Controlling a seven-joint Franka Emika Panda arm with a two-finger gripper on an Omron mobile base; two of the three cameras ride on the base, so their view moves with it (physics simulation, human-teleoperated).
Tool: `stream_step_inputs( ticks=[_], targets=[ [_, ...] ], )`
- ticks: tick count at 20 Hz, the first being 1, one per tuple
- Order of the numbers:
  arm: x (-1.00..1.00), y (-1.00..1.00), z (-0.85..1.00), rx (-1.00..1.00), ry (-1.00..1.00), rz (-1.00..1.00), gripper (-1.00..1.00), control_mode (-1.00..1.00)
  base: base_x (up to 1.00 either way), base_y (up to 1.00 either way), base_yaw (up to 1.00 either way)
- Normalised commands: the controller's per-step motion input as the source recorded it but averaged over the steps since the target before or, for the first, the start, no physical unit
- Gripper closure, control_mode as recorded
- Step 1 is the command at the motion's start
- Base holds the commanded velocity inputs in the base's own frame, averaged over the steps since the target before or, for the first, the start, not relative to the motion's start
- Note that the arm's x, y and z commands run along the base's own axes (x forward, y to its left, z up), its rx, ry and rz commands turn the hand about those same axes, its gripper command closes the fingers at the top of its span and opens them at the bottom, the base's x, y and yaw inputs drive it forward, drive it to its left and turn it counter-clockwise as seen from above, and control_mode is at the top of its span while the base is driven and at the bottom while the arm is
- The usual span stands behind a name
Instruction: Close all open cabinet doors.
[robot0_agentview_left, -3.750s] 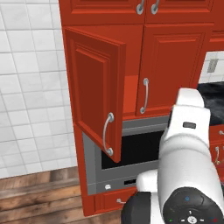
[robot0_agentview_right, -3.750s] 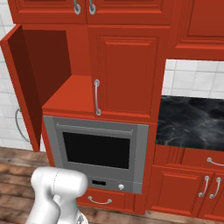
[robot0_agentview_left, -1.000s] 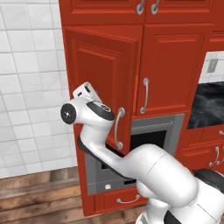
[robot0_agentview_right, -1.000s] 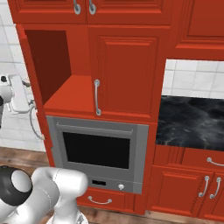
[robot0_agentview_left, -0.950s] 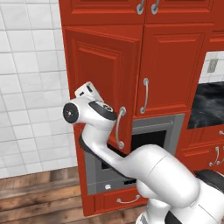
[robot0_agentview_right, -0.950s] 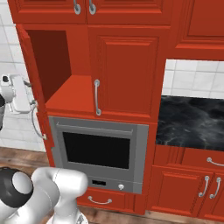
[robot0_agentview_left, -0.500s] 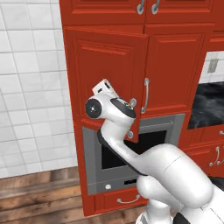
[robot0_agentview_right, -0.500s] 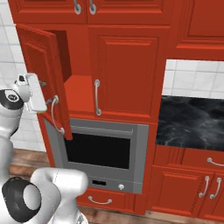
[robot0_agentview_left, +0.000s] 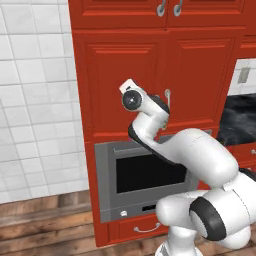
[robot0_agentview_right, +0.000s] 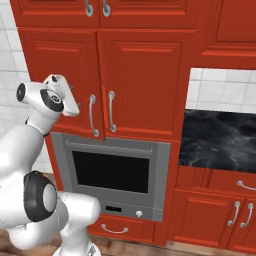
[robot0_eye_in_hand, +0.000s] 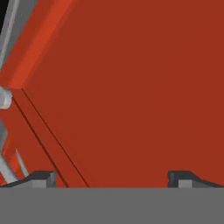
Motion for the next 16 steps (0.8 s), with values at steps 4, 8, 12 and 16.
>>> stream_step_inputs(
  ticks=[4, 8, 12, 16],
  targets=[
    [1.0, -0.43, -0.25, 0.08, 0.17, 0.17, -1.0, -1.0, 0.0, 0.0, 0.0],
    [1.0, -0.39, -0.26, 0.07, 0.15, 0.16, -1.0, -1.0, 0.0, 0.0, 0.0],
    [0.95, -0.4, -0.35, 0.04, 0.1, 0.15, -1.0, -1.0, 0.0, 0.0, 0.0],
    [0.46, -0.45, -0.37, 0.02, 0.09, 0.12, -1.0, -1.0, 0.0, 0.0, 0.0]
  ],
)
